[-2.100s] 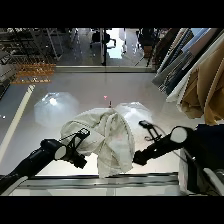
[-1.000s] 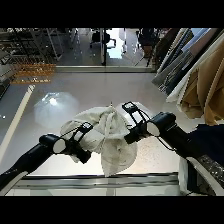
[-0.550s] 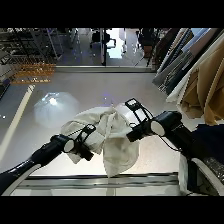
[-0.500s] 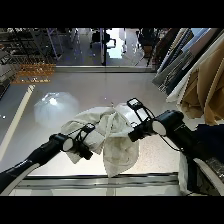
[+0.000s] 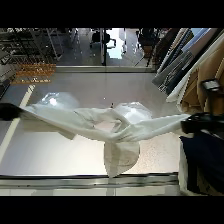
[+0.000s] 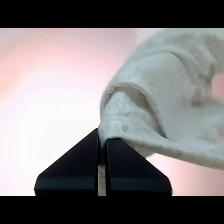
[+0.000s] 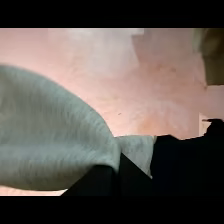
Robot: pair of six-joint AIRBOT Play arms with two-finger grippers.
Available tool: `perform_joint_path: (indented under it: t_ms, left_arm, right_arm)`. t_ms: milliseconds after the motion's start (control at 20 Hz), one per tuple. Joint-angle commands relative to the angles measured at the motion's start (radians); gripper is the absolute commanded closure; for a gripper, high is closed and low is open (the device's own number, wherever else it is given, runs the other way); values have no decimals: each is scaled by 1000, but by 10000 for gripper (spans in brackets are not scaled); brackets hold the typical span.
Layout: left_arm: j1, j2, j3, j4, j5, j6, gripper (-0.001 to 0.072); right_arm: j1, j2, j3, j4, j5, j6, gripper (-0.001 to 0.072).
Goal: Fold the clothes and pants, and hang the long-sleeved shirts on hangers.
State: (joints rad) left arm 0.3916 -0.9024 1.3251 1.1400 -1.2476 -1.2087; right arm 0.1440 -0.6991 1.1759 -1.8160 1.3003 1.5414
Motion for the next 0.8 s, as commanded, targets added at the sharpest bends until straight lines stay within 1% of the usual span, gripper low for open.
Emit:
perform_joint_path:
  t_ms: [0, 50, 100, 150, 200, 250, 350, 450, 500, 550, 600, 650, 700, 750]
  left_arm:
    - [445, 38, 141, -320, -108, 63, 697]
    - [522, 27, 141, -351, -123, 62, 698]
    - [548, 8, 140, -357, -132, 63, 697]
    - [549, -26, 138, -355, -147, 93, 697]
    - [534, -63, 133, -356, -181, 134, 697]
    - [511, -112, 122, -355, -228, 156, 697]
    - [467, -216, 77, -346, -278, 170, 697]
    - [446, -328, 42, -280, -297, 169, 697]
    - [444, -381, 39, -255, -311, 169, 695]
    - [444, -420, 39, -256, -311, 165, 695]
    - [444, -451, 39, -260, -310, 165, 696]
    - [439, -469, 39, -261, -309, 166, 696]
    - [437, -481, 39, -257, -309, 166, 695]
    - [436, -487, 39, -258, -307, 166, 695]
  right_arm:
    - [-53, 155, 0, -44, -110, -18, 685]
    - [-53, 161, 0, -56, -115, -18, 685]
    - [-53, 149, -2, -56, -106, -18, 685]
    - [-53, 121, -6, -39, -82, -28, 685]
    - [-53, 76, -19, 8, -47, -60, 684]
    - [-53, 29, -45, 76, -29, -98, 684]
    - [-52, -76, -145, 280, -2, -225, 684]
    - [-52, -135, -286, 423, 95, -288, 683]
    - [-52, -139, -362, 470, 135, -329, 682]
    - [-52, -135, -426, 484, 169, -340, 645]
    - [-53, -132, -459, 467, 190, -339, 474]
    - [-53, -131, -465, 416, 182, -331, 261]
    - [-55, -131, -459, 361, 116, -290, 240]
    - [-79, -134, -450, 328, -5, -232, 241]
